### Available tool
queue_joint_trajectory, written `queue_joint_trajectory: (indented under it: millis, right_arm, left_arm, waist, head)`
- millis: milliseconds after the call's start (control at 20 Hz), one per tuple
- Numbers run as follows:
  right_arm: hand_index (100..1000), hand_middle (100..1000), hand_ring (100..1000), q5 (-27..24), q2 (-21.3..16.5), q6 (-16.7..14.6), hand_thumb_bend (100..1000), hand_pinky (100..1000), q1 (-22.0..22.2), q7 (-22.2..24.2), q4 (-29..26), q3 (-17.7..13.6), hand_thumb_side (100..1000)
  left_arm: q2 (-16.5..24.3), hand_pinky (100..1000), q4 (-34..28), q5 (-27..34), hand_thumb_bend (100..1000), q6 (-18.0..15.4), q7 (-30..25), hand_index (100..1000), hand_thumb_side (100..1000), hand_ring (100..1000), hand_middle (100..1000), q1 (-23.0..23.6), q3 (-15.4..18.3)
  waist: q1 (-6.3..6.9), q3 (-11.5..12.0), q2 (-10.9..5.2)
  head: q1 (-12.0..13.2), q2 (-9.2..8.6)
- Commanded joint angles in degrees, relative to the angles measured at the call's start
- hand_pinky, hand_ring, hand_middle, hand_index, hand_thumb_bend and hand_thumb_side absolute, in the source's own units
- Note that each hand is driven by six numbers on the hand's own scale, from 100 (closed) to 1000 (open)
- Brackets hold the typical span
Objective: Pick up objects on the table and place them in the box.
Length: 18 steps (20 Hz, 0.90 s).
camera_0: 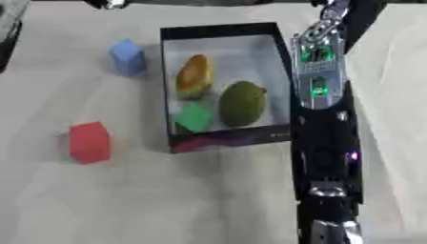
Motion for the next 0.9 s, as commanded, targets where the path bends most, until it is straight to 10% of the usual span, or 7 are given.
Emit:
queue_joint_trajectory:
  millis: [50, 900]
  right_arm:
    - [820, 741, 737, 0.6, 0.8, -0.6, 100, 820, 0.0, 0.2, -2.2, 1.0, 731]
    - [819, 741, 736, 2.1, 2.5, -2.4, 100, 818, 3.9, 1.7, -6.6, 2.9, 729]
  left_arm:
    - [-1.4, 755, -3.3, 1.3, 367, -0.7, -2.3, 642, 264, 754, 677, -2.0, -2.1]
    - [-9.1, 784, 4.5, -4.5, 429, -8.0, -7.9, 658, 284, 773, 704, 1.2, -10.8]
  waist:
    - [1.18, -0.3, -2.78]
    - [3.39, -1.7, -3.67]
  head:
    - [0.4, -0.95]
    - [1.8, -0.31]
